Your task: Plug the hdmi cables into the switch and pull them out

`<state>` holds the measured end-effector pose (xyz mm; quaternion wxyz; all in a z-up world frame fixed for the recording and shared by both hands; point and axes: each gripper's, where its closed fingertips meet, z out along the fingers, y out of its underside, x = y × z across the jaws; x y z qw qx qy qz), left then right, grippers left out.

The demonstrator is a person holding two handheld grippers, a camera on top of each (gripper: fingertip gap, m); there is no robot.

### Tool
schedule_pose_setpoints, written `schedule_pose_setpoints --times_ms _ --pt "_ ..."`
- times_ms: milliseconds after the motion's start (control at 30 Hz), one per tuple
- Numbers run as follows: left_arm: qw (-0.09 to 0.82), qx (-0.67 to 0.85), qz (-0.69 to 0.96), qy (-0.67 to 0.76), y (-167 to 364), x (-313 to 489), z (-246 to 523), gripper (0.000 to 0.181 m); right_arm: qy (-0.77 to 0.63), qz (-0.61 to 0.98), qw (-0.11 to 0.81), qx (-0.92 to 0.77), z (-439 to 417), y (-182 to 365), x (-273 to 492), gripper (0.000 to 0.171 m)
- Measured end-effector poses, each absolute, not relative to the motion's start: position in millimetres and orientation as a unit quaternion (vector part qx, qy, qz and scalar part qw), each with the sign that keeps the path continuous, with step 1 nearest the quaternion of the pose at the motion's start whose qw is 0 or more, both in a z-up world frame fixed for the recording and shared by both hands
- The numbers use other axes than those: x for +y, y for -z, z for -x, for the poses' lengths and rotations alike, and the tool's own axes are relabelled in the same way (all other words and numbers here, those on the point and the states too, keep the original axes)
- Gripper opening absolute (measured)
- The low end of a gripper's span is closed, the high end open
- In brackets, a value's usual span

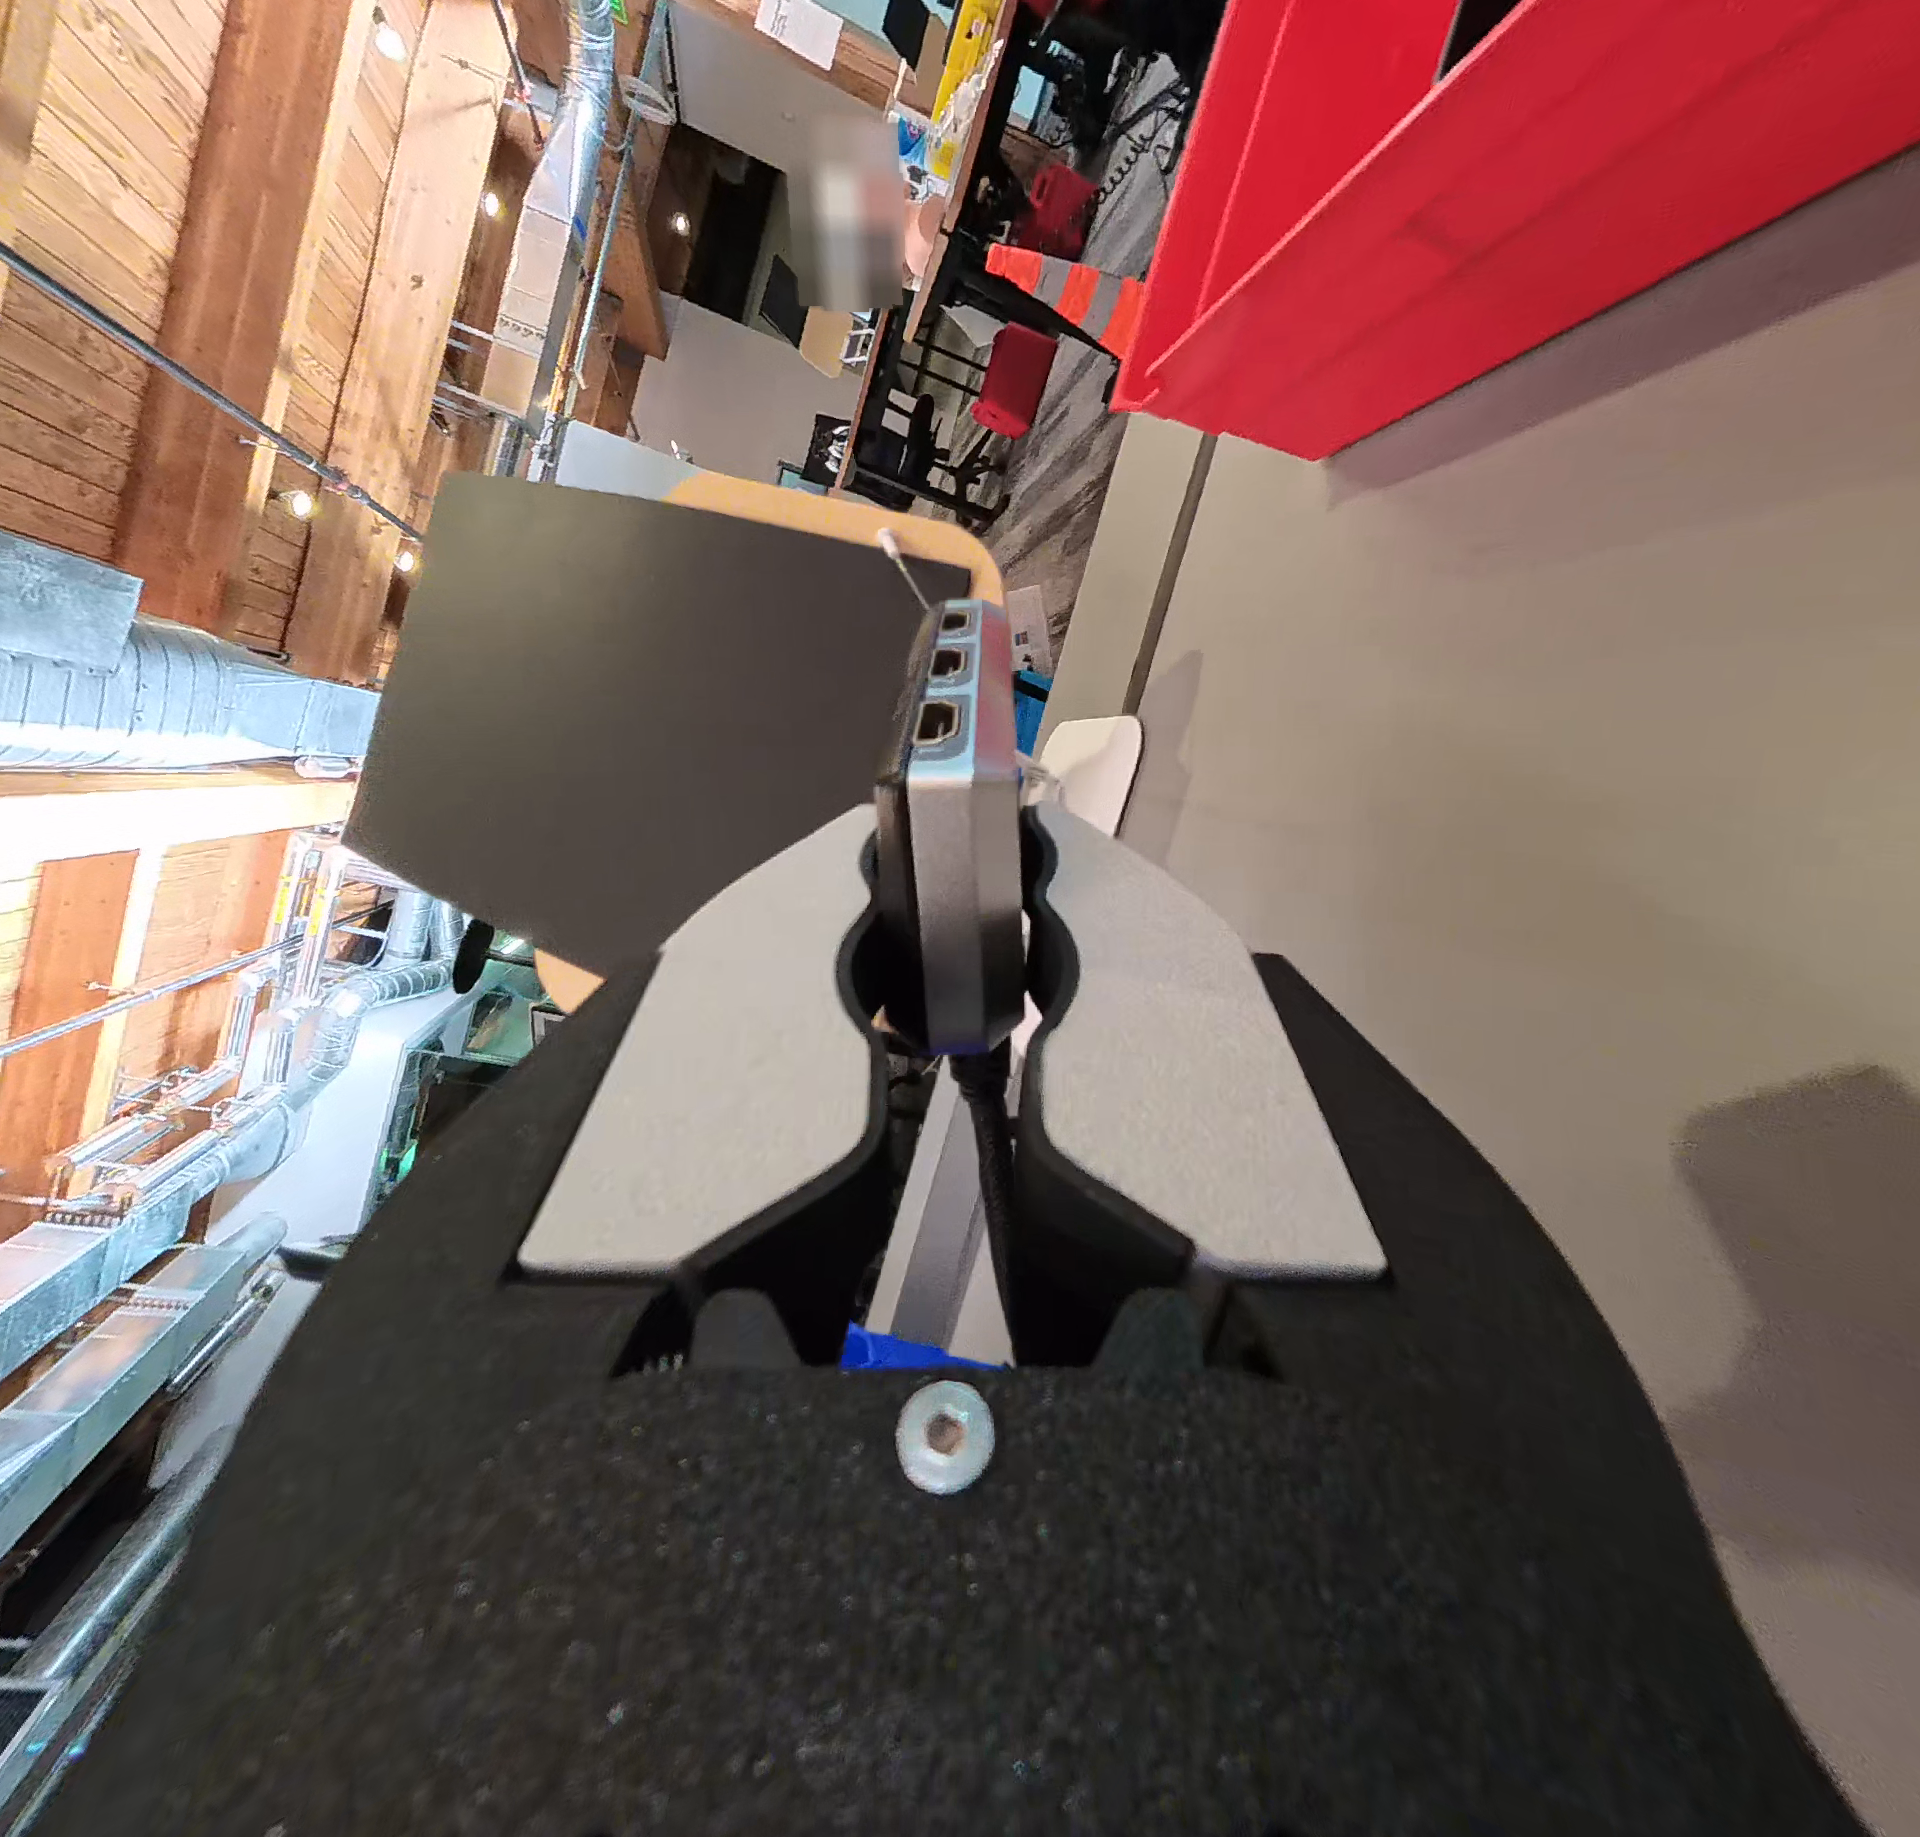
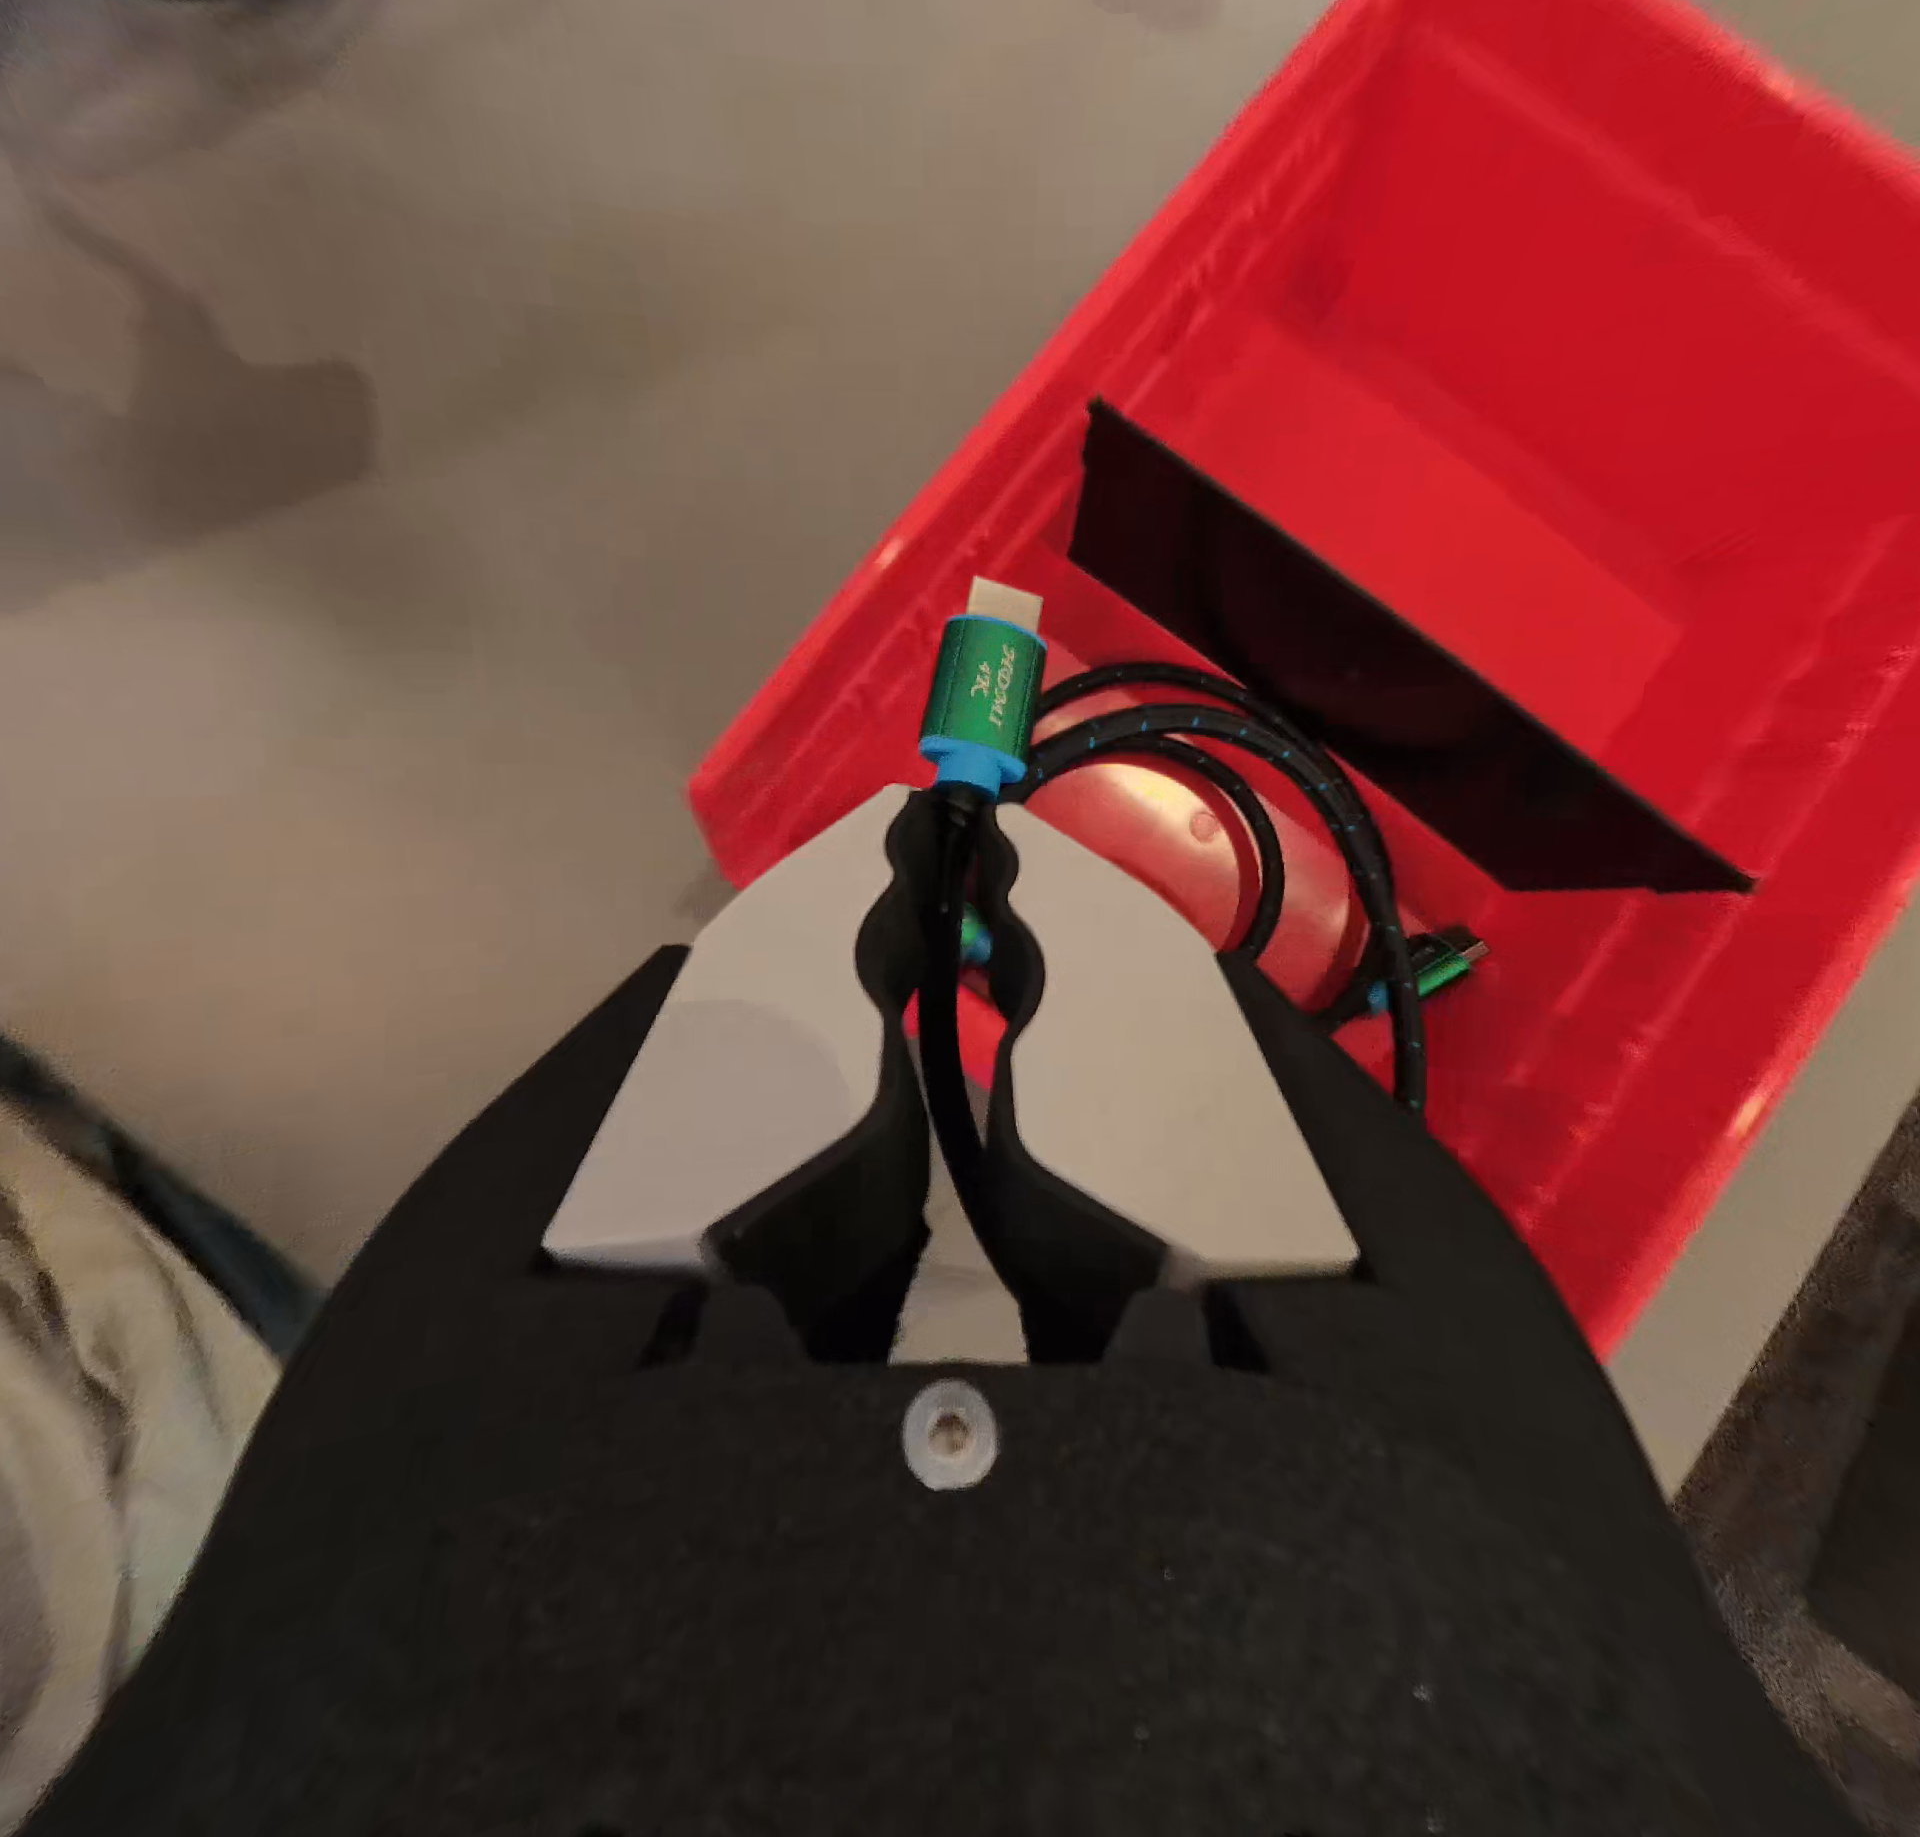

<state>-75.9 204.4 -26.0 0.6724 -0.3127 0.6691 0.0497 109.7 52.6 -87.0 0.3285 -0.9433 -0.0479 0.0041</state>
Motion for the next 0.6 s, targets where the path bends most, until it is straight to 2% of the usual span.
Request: schedule_pose_setpoints --times_ms 133,167,200,233,400,600 --pt "0.671 0.672 0.311 -0.044 28.3 197.2 74.5 0.022 0.005 0.96 0.275 -0.041 -126.7 145.2 74.5 0.01" --pt "0.67 0.671 0.313 -0.042 28.5 196.6 75.4 0.022 -0.004 0.967 0.251 -0.045 -124.9 159.7 75.6 0.017" --pt "0.67 0.671 0.316 -0.039 28.9 196.3 76.9 0.022 -0.003 0.97 0.24 -0.042 -125.1 167.2 77.2 0.033" --pt "0.669 0.671 0.319 -0.035 29.7 196.1 78.9 0.021 0.002 0.968 0.247 -0.04 -125.6 167.0 79.4 0.036" --pt "0.663 0.672 0.329 -0.024 35.4 198.1 87.3 0.021 -0.002 0.928 0.37 -0.043 -113.6 106.6 84.7 0.034" --pt "0.644 0.67 0.362 0.076 6.5 204.8 83.1 0.021 -0.101 0.852 0.493 -0.143 -27.5 49.2 93.2 0.032"
